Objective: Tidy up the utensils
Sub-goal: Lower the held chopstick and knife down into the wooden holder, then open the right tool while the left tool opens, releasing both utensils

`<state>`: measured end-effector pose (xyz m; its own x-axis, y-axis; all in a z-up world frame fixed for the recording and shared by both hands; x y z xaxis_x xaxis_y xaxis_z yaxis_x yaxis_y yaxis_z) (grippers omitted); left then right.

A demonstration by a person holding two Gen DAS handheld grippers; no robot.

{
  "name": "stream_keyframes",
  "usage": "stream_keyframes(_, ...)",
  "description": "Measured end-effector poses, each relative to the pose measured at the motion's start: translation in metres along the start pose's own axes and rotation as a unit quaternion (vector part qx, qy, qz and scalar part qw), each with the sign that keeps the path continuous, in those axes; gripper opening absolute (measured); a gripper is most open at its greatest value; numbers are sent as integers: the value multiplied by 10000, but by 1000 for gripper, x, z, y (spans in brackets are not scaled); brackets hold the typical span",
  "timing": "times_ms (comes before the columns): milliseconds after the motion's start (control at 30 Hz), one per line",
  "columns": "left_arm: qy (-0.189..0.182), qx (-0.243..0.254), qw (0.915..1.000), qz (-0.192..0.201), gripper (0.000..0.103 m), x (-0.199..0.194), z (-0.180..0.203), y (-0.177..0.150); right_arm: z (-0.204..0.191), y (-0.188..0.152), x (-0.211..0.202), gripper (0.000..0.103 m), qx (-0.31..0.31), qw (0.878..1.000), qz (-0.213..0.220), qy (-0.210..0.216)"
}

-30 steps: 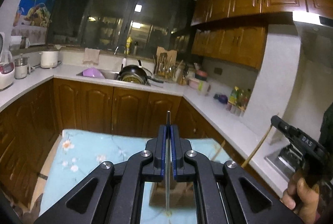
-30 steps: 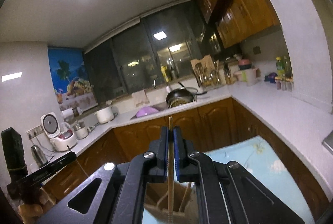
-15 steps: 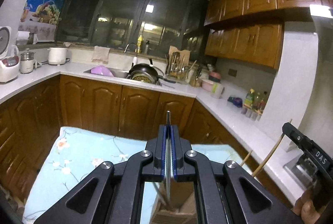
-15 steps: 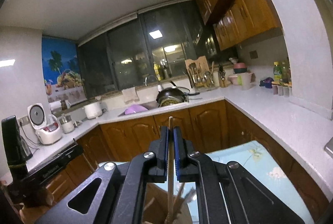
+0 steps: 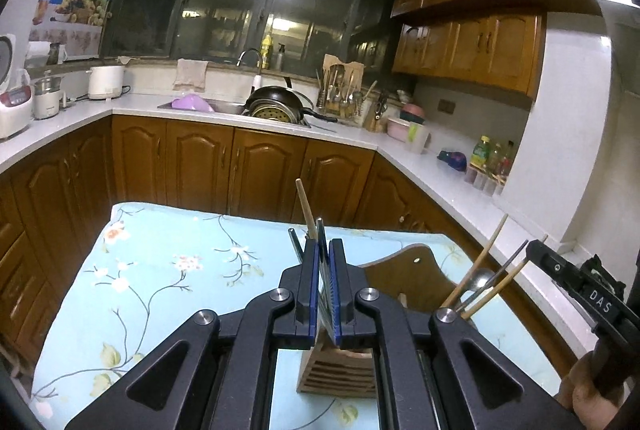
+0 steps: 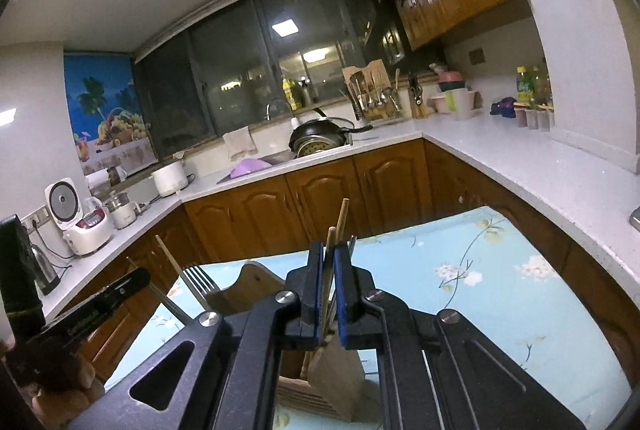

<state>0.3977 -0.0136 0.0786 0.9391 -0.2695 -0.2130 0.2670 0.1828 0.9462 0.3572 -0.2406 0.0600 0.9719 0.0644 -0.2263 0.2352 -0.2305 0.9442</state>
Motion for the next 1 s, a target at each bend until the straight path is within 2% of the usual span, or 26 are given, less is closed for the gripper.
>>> stream_keyframes(267,0,6,9999,-103,4,0,-7,1,4,1,2,6,145,9998,-142,3)
stream_keyframes(300,5,-7,9999,-144,4,1,-7,3,4,-1,2,10,184,9997,-160,13)
stream_keyframes(367,9,-43,9998,-212,7,-1,-7,4,6,0,3,12,297,9993,-198,52)
stream_keyframes(400,-3,-65,9997,-223,9,-2,-5,3,8,1,2,15,360,9991,-220,58)
stream_keyframes(467,-67,-88,9998,-191,21,-6,-2,8,10,4,0,26,425,9989,-198,73)
stream_keyframes(500,-77,-64,9998,-150,25,-9,0,10,11,7,-4,39,481,9987,-156,101)
stream_keyframes(533,-86,-42,9999,-108,34,-12,1,11,11,8,-6,52,519,9985,-124,121)
stream_keyframes(567,-64,-17,10000,-43,44,-17,2,14,12,12,-11,56,560,9983,-73,131)
stream_keyframes(633,-41,-56,10000,27,53,-25,2,16,14,16,-19,65,604,9981,-2,100)
stream_keyframes(700,-68,-143,9998,74,56,-37,0,16,16,21,-30,71,696,9975,54,130)
stream_keyframes(767,7,-206,9997,92,71,-51,-5,12,18,21,-38,79,739,9971,88,147)
stream_keyframes(833,82,-264,9995,120,73,-66,-10,6,21,18,-52,89,766,9969,118,148)
stream_keyframes(1000,186,-446,9987,-142,73,-102,-22,-19,29,-8,-75,92,901,9957,-114,164)
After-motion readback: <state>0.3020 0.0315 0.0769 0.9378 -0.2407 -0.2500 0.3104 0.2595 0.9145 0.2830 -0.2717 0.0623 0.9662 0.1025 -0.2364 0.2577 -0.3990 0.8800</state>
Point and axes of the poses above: each gripper's, at about its wrist camera, not at the fingertips, and x roughly the way its jaws point, z to its right, y to its top, the point moved 7 cm from there along x, roughly the way its jaws point, and after that the axes turned 11 degrees about z, right-handed, at the moved point
